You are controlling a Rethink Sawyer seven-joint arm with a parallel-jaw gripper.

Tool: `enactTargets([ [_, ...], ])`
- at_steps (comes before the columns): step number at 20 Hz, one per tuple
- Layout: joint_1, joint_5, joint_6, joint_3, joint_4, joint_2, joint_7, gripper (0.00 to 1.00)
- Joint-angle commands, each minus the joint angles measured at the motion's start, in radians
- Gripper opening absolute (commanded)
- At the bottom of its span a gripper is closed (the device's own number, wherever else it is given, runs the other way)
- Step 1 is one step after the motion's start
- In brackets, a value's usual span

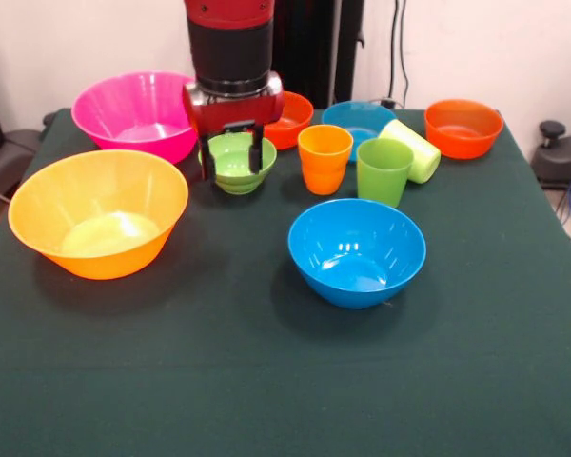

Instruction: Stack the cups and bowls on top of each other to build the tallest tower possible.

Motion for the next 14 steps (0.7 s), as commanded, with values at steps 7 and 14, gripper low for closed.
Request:
enactTargets([
  [7,-0.003,-0.069,0.154,0.142,0.027,-0.019,-0.337,1.00],
  [14,-0.040,-0.132,0.156,0.164,-0.021,0.037,-0.396,1.00],
])
